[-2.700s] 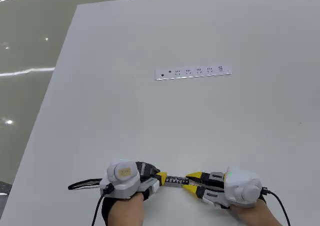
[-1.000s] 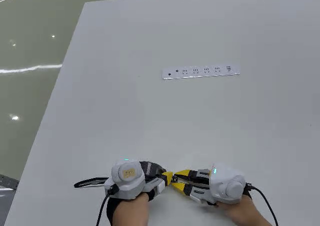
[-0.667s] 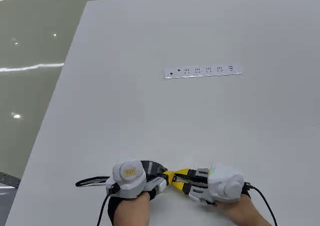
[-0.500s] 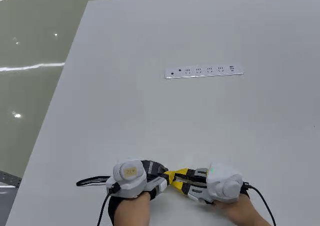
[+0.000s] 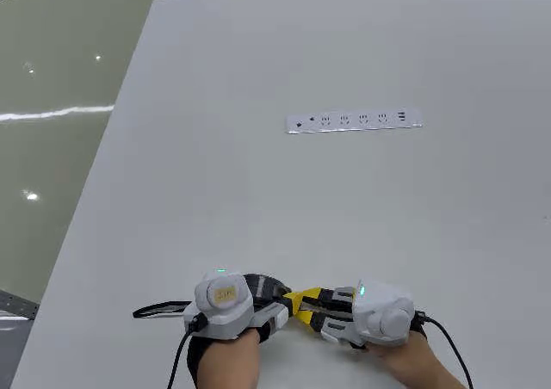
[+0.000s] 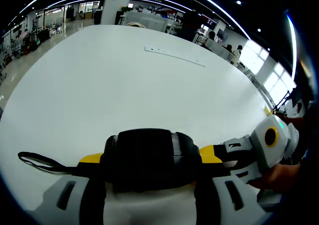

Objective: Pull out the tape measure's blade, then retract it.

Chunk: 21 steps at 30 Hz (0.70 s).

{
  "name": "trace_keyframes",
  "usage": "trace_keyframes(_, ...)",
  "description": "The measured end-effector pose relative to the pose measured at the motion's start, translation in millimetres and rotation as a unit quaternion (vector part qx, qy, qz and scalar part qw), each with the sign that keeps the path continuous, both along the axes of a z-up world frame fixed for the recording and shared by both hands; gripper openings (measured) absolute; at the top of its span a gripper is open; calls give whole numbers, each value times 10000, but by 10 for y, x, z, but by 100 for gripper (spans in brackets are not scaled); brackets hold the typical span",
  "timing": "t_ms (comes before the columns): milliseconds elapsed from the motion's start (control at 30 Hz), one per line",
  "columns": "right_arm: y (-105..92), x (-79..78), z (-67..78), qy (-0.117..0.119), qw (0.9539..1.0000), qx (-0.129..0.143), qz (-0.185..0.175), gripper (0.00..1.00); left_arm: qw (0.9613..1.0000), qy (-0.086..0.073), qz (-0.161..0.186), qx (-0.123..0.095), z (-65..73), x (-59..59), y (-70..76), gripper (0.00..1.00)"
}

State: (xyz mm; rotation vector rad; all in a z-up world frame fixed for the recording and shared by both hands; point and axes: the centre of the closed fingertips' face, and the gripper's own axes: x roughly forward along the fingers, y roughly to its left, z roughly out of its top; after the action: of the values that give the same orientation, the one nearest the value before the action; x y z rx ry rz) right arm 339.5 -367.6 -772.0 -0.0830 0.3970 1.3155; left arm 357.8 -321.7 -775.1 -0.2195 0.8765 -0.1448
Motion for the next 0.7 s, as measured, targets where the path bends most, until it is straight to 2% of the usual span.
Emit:
trace_keyframes(233, -3, 10, -21, 9, 10000, 14, -8, 13, 10000, 21, 3, -1, 1, 5, -1, 71)
trace_keyframes(467, -6, 12, -27, 182, 9998, 56, -76, 14, 10000, -8, 19, -9, -3, 11, 1, 72)
trace_keyframes(700, -9, -1, -31, 151, 9999, 15, -55, 14, 10000, -7, -36, 12, -2, 7, -1, 72)
